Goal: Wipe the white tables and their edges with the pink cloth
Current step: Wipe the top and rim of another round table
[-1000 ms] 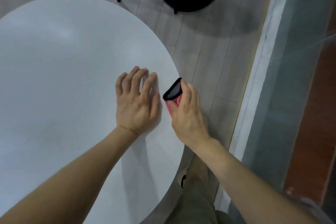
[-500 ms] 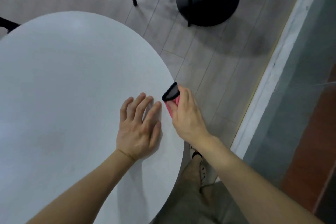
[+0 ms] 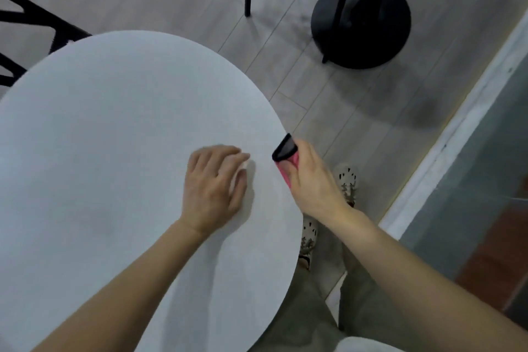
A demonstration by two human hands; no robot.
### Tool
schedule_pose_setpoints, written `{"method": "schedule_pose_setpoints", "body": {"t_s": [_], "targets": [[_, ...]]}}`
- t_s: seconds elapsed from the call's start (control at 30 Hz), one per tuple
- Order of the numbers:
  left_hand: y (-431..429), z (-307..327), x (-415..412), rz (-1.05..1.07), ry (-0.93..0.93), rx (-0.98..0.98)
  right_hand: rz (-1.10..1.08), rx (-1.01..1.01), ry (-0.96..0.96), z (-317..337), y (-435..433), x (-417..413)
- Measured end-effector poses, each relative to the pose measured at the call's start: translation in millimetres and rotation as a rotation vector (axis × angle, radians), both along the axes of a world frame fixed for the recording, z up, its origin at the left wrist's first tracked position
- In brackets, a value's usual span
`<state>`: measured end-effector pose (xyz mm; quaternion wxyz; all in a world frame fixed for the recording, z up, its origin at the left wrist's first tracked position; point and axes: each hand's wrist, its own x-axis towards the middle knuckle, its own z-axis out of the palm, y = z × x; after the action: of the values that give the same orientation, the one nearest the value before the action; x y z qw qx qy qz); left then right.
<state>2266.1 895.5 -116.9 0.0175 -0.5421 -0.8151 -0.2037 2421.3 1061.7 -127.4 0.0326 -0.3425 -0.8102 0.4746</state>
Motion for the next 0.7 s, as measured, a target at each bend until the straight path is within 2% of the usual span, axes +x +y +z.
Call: {"method": "schedule_pose_setpoints", "body": {"t_s": [0.1,0.2,0.3,0.33,0.4,0.47,0.53,0.6,0.7], "targets": [[34,-3,-63,0.345,0.034,0.032,0.026,0.074,-0.015,0,35,-86],[60,-6,-135,0.708,0.057,0.010,0.238,0.167,-0.014,-4,67,-220],[73,-7,-176,0.974,-0.064,-0.125,0.294,0.269,0.019,-4,64,-255],[76,-10,-182,1.011,-0.090,-0.199,0.273,0.262,0.055,-6,61,-242],[77,-18,-176,1.036,-0.091,-0.288,0.210,0.122,0.115,-2,57,-185],[80,-20,-171,1.065,-0.074,-0.294,0.219,-0.012,0.104,6,58,-124],[83,-23,-173,1.089,-0.061,-0.289,0.280,-0.044,0.067,10,66,-99],[82,-23,-172,1.111,-0.040,-0.313,0.303,-0.007,0.066,8,74,-141],[80,-26,-172,1.109,-0.033,-0.295,0.435,0.072,0.085,2,74,-275]]}}
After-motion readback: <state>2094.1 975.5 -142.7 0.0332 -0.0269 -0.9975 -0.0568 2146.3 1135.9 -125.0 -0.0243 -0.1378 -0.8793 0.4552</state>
